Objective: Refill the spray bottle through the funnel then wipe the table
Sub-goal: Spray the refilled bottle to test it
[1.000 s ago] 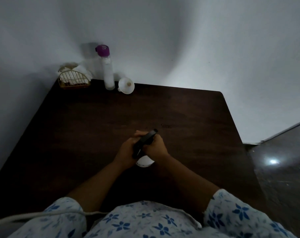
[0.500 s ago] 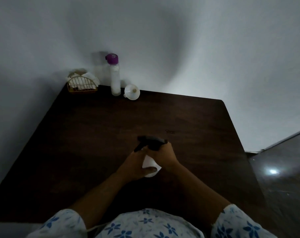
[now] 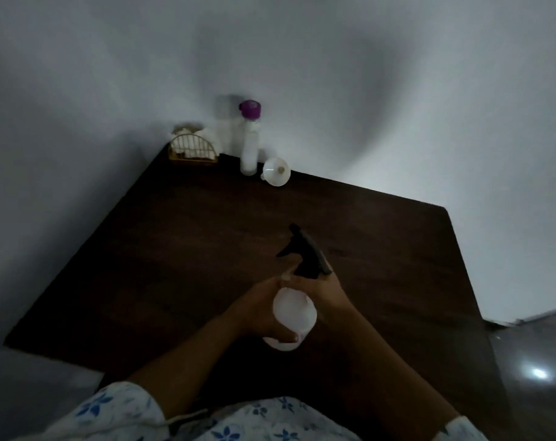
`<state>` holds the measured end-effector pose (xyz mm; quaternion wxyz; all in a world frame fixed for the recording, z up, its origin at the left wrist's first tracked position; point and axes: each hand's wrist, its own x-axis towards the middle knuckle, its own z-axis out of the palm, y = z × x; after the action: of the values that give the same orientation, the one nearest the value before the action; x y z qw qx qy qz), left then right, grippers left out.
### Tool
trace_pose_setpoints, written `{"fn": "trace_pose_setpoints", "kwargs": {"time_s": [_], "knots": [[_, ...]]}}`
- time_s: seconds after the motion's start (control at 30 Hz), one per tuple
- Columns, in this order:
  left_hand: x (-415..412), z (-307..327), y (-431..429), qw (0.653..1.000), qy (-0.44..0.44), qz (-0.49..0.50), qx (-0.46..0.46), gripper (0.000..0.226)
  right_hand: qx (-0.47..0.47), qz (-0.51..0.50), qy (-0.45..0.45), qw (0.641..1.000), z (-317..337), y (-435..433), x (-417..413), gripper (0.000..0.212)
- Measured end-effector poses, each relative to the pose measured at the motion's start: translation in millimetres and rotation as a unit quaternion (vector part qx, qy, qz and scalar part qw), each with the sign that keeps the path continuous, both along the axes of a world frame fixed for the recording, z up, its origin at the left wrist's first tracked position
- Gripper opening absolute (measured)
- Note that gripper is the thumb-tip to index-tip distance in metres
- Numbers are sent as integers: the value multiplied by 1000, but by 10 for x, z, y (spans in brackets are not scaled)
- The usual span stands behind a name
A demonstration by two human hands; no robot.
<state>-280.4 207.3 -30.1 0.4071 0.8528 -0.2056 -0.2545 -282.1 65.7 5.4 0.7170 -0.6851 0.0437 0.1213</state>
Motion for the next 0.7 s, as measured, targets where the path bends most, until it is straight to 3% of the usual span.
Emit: {"fn": "trace_pose_setpoints", "kwargs": {"time_s": [0.07, 0.13, 0.27, 0.4, 0.47, 0.57, 0.7], "knots": [[-41, -36, -46, 1000, 6, 3, 12, 95, 67, 102, -2, 992, 8, -245, 65, 60], [-166, -58, -184, 1000, 12, 12, 20, 94, 66, 167, 1, 984, -21, -394, 79, 57], [-430, -57, -590, 996, 9, 76, 35, 83, 96, 85, 68, 989, -169, -562, 38, 31], [-639, -218, -699, 971, -14, 229, -70, 80, 120, 2, 194, 974, -281, -834, -54, 9], [-717, -359, -690, 948, -70, 309, 27, 80, 109, 8, 205, 973, -328, -926, -133, 8], [-716, -505, -736, 898, -161, 354, 203, 84, 134, 7, 267, 954, -344, -975, -231, 23], [-649, -634, -842, 870, -130, 345, 327, 72, 98, 28, 304, 947, -365, -942, -251, 25]]}}
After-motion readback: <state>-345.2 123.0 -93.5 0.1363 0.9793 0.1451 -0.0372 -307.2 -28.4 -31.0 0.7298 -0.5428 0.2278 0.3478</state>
